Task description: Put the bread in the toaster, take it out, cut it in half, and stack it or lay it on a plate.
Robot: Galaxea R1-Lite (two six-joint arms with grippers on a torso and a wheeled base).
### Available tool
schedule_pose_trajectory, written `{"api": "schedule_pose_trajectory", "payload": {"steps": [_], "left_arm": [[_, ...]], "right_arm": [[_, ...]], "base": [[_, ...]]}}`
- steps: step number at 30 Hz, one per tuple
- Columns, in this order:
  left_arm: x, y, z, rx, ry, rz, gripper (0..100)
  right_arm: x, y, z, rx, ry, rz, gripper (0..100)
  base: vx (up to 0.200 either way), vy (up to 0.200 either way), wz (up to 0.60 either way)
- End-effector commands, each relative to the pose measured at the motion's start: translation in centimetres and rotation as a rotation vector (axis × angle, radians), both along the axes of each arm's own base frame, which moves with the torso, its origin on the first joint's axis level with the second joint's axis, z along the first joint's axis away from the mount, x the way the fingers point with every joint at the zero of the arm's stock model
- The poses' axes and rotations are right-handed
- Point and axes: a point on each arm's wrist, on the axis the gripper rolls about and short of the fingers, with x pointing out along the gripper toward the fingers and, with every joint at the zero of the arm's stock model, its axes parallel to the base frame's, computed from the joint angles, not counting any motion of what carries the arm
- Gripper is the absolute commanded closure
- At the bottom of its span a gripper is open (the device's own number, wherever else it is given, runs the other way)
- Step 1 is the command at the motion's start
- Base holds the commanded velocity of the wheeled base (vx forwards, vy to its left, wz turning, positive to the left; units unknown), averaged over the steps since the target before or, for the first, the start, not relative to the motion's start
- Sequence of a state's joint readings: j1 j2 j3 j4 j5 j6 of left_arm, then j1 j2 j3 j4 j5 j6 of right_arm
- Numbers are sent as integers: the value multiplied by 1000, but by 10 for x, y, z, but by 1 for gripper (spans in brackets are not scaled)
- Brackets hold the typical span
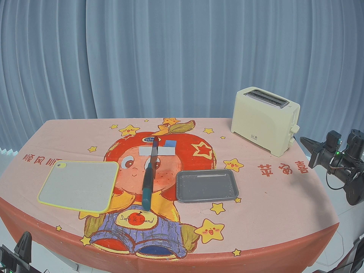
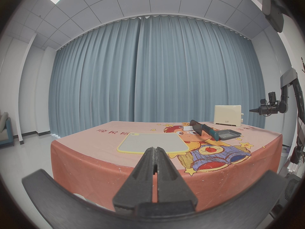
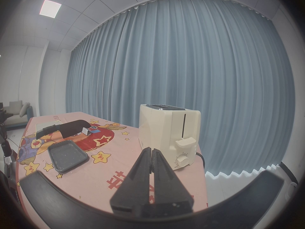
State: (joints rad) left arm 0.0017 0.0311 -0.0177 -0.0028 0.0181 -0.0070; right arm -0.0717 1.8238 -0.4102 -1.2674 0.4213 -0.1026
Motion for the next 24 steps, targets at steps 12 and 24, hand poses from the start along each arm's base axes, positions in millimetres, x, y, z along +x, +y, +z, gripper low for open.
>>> {"api": "schedule_pose_trajectory", "payload": {"steps": [12, 24], "left_arm": [[1, 0, -5, -1, 18, 0, 100], [1, 0, -5, 1, 19, 0, 100]], "right_arm": [[1, -1, -5, -13, 14, -1, 100], [-1, 0, -7, -14, 24, 3, 100]], "base": [[0, 0, 0], [0, 0, 0]]}}
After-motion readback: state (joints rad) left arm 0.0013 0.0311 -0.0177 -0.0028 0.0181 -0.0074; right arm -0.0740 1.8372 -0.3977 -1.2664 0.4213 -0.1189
